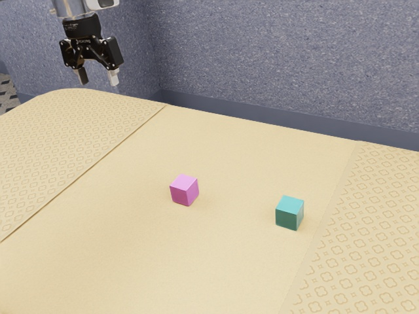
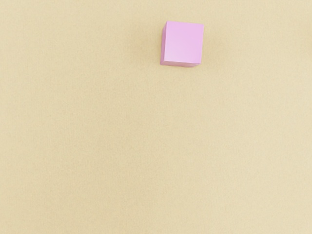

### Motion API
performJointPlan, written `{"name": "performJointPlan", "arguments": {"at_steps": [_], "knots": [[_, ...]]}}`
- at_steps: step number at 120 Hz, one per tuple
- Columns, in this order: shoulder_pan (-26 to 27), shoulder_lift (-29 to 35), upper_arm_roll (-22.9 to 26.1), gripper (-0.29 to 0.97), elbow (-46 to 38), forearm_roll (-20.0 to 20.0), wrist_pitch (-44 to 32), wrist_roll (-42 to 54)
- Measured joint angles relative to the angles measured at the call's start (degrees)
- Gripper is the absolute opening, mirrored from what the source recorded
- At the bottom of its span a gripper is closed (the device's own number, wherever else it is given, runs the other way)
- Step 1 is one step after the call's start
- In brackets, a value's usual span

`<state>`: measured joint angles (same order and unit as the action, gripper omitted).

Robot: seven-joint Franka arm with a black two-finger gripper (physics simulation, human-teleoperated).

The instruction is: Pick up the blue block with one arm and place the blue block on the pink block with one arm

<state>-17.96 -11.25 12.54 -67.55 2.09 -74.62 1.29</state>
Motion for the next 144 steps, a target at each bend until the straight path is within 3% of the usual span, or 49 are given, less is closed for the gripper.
{"name": "performJointPlan", "arguments": {"at_steps": [122,130,144], "knots": [[0.0,0.0,0.0,0.68,0.0,-0.1,0.1,-0.4],[0.1,1.9,0.2,0.68,3.3,-0.1,0.6,-0.4],[3.8,4.8,5.3,0.68,6.6,-2.4,1.4,-2.5]]}}
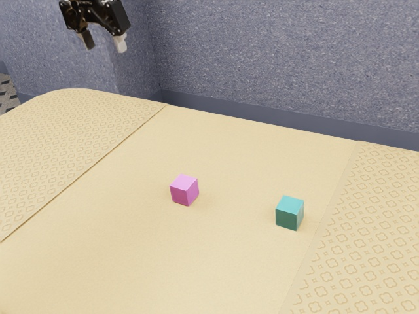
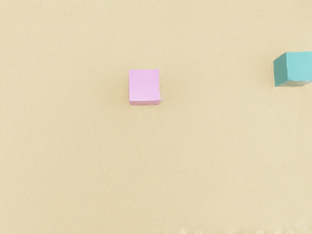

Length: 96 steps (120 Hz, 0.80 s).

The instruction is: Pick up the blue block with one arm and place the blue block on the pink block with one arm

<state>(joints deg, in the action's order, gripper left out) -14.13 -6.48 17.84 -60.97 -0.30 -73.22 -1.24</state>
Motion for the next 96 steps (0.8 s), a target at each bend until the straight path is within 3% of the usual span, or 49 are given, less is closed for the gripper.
{"name": "performJointPlan", "arguments": {"at_steps": [13,33,74,82,96], "knots": [[11.9,-4.0,2.6,0.68,-0.9,-3.8,-1.3,-3.5],[19.5,-9.3,4.4,0.68,-1.2,-9.2,-6.3,-7.5],[18.4,-11.0,4.9,0.68,-6.9,-8.6,-9.7,-8.2],[18.9,-10.7,3.4,0.68,-10.8,-8.0,-10.6,-8.3],[20.8,-9.5,-1.7,0.68,-23.8,-3.0,-20.2,-8.4]]}}
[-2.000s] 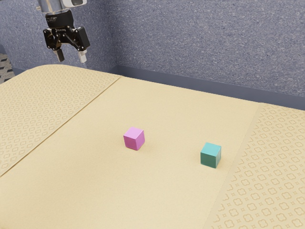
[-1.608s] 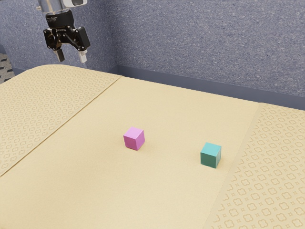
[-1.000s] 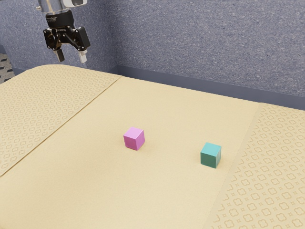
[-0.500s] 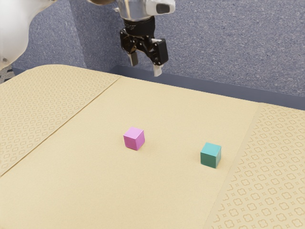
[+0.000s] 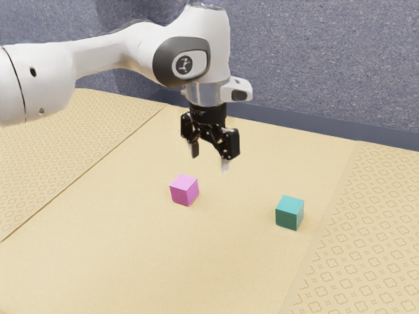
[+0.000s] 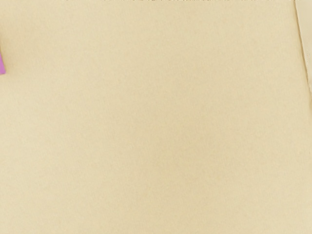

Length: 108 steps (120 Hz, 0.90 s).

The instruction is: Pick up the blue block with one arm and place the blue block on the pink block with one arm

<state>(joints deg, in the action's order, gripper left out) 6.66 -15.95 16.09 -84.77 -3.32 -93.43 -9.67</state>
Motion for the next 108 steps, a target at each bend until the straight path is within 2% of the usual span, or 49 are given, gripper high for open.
{"name": "performJointPlan", "arguments": {"at_steps": [9,25,41,68,90,108], "knots": [[2.0,-2.2,-0.5,0.68,-1.6,1.1,-5.1,-0.2],[4.4,-6.4,-0.6,0.68,0.1,-0.3,-10.0,-1.9],[5.9,-13.0,-1.0,0.68,7.9,-1.3,-9.8,-4.7],[6.9,-22.2,-1.0,0.68,15.2,-3.6,-9.5,-9.2],[9.5,-25.8,-0.8,0.68,18.0,-4.4,-9.7,-11.7],[9.8,-30.8,-2.0,0.68,25.4,-4.6,-9.7,-12.3]]}}
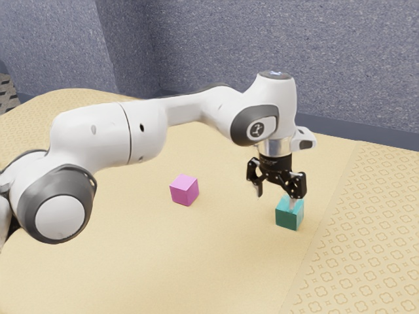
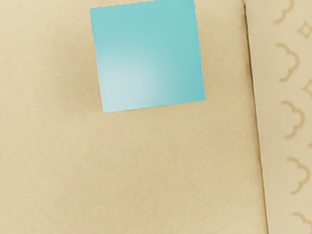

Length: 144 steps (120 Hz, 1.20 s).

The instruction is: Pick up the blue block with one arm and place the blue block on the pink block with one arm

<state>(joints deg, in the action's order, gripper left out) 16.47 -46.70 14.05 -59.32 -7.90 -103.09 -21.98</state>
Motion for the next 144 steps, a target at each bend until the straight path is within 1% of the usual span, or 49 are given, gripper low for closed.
{"name": "performJointPlan", "arguments": {"at_steps": [20,54,64,101,118,144], "knots": [[0.9,-3.7,-0.7,0.68,4.0,0.0,0.2,-0.1],[1.9,-5.3,-0.9,0.68,4.4,0.1,-0.8,0.2],[2.0,-6.1,-1.7,0.68,4.5,0.1,-1.5,0.6],[2.1,-8.2,-2.2,0.68,5.7,0.2,-8.1,3.8],[2.2,-8.9,-3.4,0.68,5.6,0.4,-11.5,6.6],[1.9,-11.2,-3.8,0.68,6.5,0.6,-13.7,9.8]]}}
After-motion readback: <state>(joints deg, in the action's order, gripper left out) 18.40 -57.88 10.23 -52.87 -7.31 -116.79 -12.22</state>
